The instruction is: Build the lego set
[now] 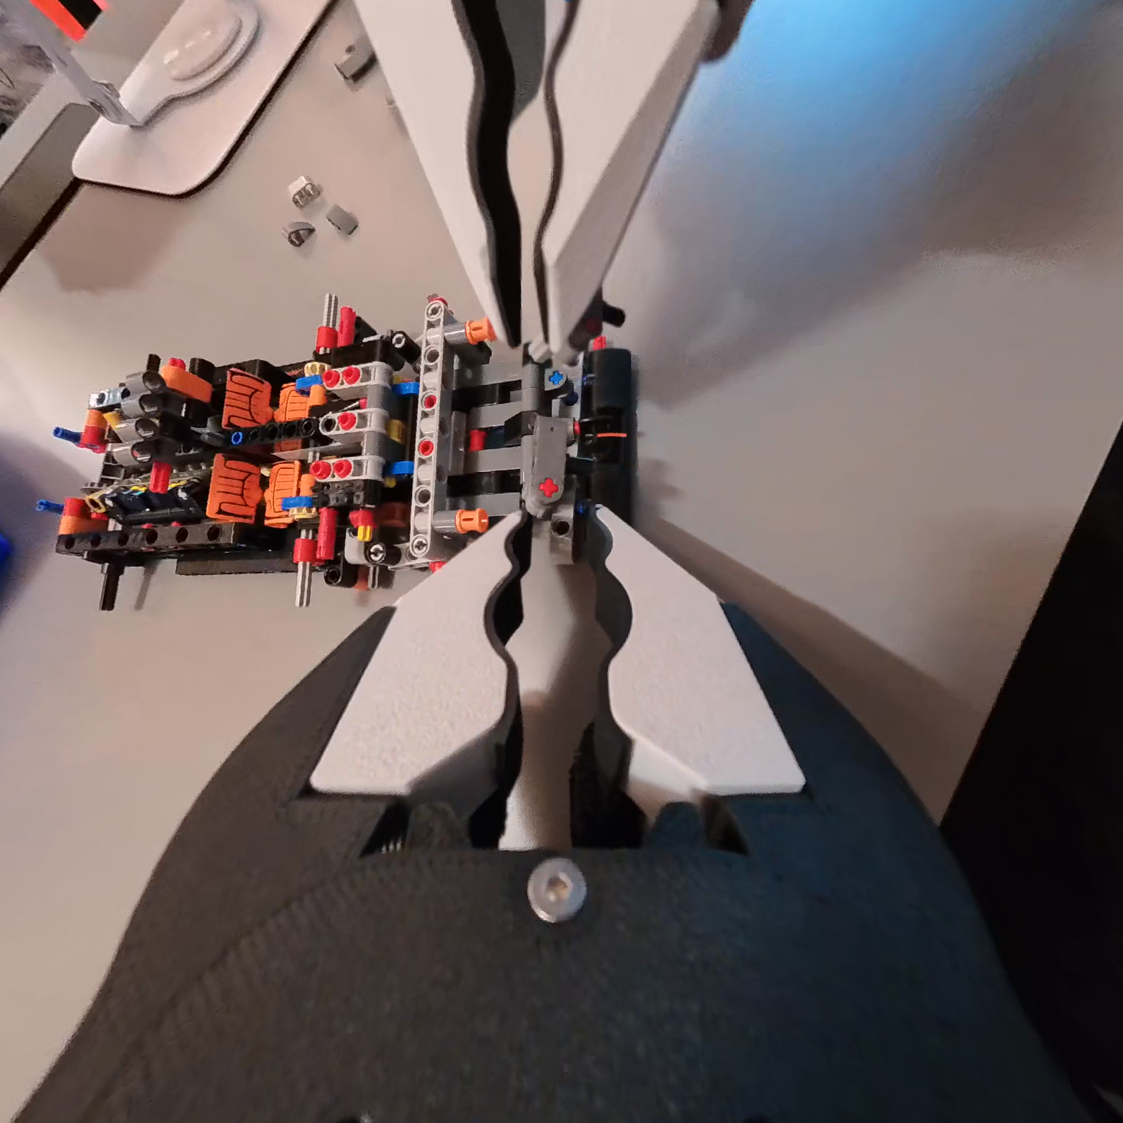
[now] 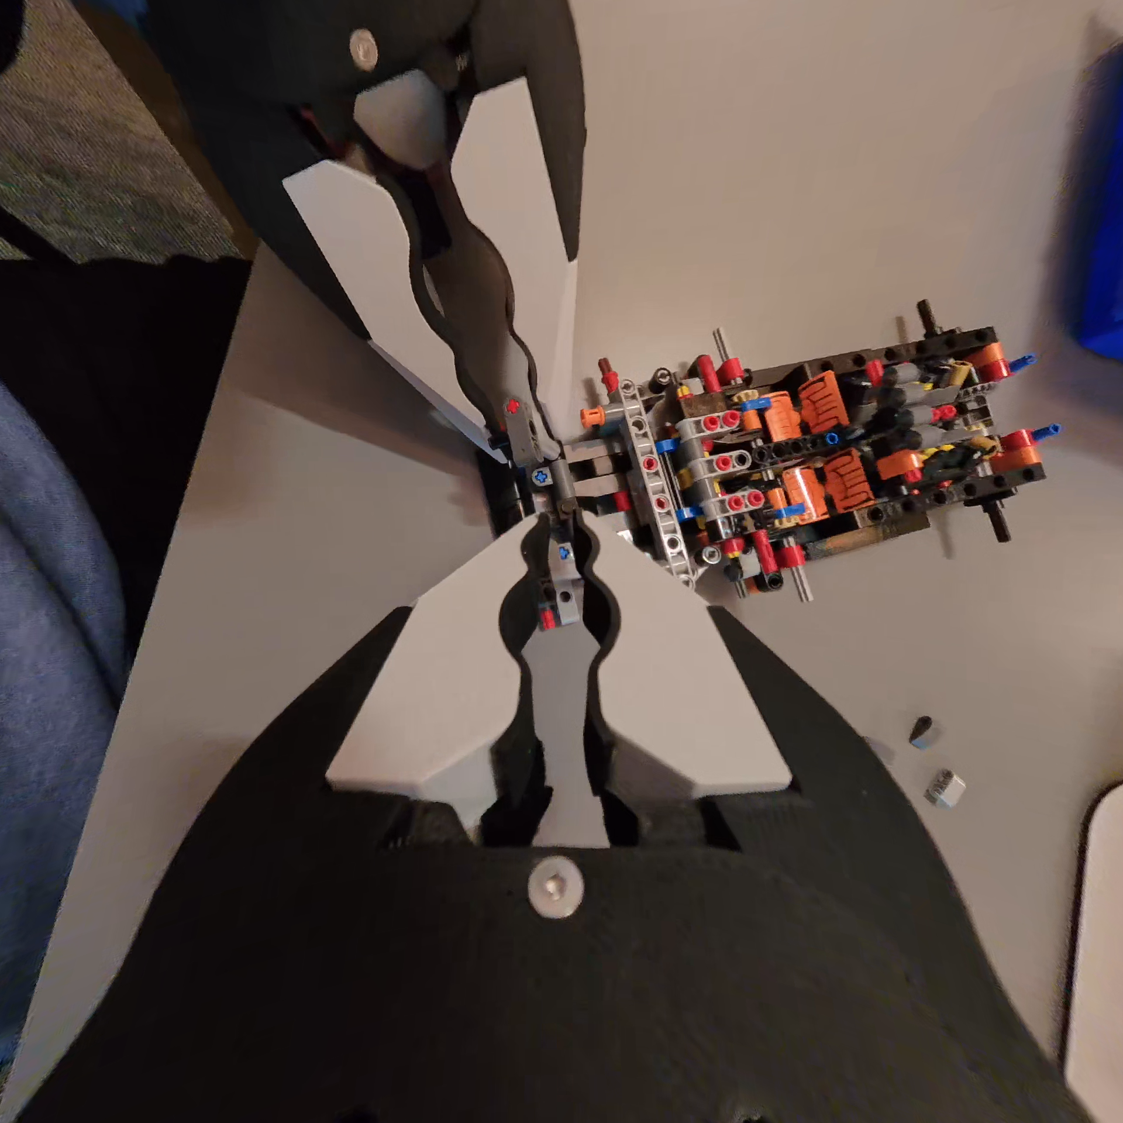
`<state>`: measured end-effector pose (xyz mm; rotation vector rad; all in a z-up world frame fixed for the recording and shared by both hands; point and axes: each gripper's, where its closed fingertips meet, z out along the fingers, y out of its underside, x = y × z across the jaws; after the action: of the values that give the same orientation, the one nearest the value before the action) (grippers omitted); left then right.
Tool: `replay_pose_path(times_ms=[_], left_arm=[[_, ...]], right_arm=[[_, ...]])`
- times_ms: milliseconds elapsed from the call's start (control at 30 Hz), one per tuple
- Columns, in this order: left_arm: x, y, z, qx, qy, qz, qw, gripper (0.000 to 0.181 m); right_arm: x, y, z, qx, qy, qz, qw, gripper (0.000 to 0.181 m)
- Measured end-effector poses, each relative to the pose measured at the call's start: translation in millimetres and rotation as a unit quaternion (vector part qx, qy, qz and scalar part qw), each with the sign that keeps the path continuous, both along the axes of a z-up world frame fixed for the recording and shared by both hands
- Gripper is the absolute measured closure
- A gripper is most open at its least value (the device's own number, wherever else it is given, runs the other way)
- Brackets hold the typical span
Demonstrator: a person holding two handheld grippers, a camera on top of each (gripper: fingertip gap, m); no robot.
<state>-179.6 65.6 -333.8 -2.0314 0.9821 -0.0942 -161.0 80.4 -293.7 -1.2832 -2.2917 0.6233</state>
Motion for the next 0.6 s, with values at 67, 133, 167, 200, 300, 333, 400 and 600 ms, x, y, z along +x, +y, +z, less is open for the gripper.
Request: replay_pose_path(times_ms=[67, 133, 167, 200, 300, 333, 400, 600], left_arm=[[0, 0, 0, -0.001, 0.001, 0.000, 1.000, 0.166], [1, 1, 0, -0.001, 0.002, 0.000, 1.000, 0.166], [2, 1, 0, -0.002, 0.001, 0.000, 1.000, 0.166], [2, 1, 0, -0.003, 0.000, 0.000, 1.000, 0.167], [2, 2, -1, -0.006, -0.004, 0.001, 1.000, 0.169], [2, 2, -1, -0.007, -0.006, 0.002, 1.000, 0.170], [1, 1, -4, -0.012, -0.001, 0.001, 1.000, 0.175], [2, 1, -3, -0.010, 0.001, -0.002, 1.000, 0.175]], right_arm=[[3, 8, 1, 0.024, -0.010, 0.005, 1.000, 0.181], [3, 14, 0, 0.053, -0.028, 0.024, 0.998, 0.181], [2, 13, -1, 0.057, -0.036, 0.040, 0.997, 0.181], [0, 12, -3, 0.058, -0.045, 0.054, 0.996, 0.181], [3, 12, -16, 0.066, -0.116, 0.101, 0.986, 0.181], [3, 13, -20, 0.075, -0.137, 0.113, 0.981, 0.181], [3, 14, -24, 0.086, -0.172, 0.133, 0.972, 0.181], [4, 15, -29, 0.077, -0.253, 0.157, 0.952, 0.177]])
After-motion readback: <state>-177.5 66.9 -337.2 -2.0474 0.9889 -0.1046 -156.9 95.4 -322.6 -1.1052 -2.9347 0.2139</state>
